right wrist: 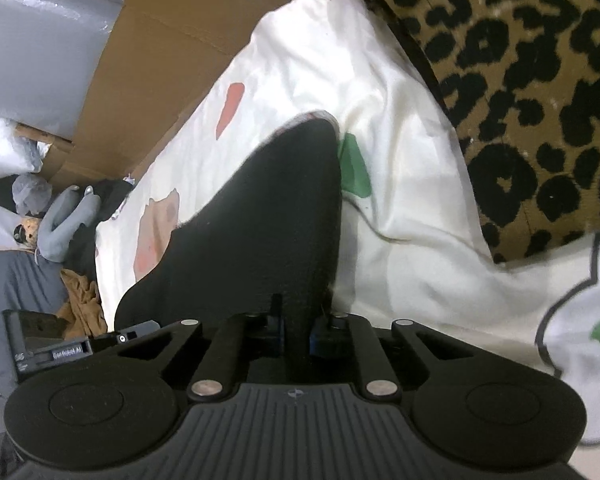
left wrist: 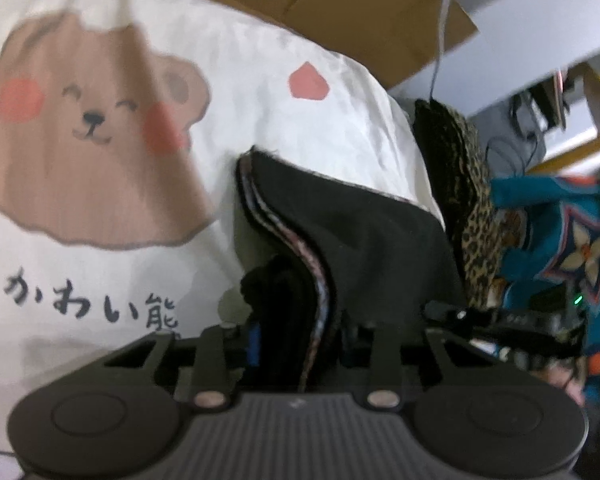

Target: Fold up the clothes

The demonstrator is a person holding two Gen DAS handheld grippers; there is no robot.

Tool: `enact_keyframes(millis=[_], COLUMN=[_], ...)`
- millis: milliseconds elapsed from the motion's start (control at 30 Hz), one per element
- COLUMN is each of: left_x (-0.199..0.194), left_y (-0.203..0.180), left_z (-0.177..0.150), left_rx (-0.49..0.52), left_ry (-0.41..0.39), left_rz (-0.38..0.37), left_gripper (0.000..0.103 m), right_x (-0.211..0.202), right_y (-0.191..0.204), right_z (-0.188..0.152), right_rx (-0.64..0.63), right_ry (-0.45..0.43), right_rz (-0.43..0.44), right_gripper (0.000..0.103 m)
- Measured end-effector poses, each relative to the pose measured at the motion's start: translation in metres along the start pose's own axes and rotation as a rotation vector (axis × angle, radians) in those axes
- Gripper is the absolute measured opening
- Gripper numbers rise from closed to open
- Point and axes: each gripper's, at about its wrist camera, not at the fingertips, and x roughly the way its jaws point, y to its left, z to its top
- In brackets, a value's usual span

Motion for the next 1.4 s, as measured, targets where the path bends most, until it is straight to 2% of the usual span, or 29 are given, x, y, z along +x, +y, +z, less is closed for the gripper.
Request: enact_keyframes(millis=[267,500,800,1100,1400], left_x=[-0.026,-0.079,-0.155,-0.225,-0.287], left_y=[-0.049,-0.100,-0.165,-0.235,-0.291], left_z=[-0.003,0.005,0.016,0.034,0.042], left_rx=[0.123,0.209,0.250,0.292,0.329], left_ry=[0.009,-0.002,-0.113,-0.255,-0.387], left_rz=[0.125,0.167,0.166,0.134,0.117], left_gripper=[0.035,0.035,0.034,0.034,0.034], right_x=[-0.042,-0.100,-0.187,-0.276,-0.345], right_y=[0.050,0.093,0.166,0.245,0.312], right_z=[-0.012,-0.028,-0.021,-0.011,-0.013], right_rx=[-0.063,-0.045,-0.117,-0.190,-0.262], right_ry=[-0.038,-0.117,-0.212,-0.357,-0.470], right_rz=[-0.099,-0.081,-0.061,-0.078,-0.125], right_gripper=[0.008,0.008,0.008,0.008,0.008])
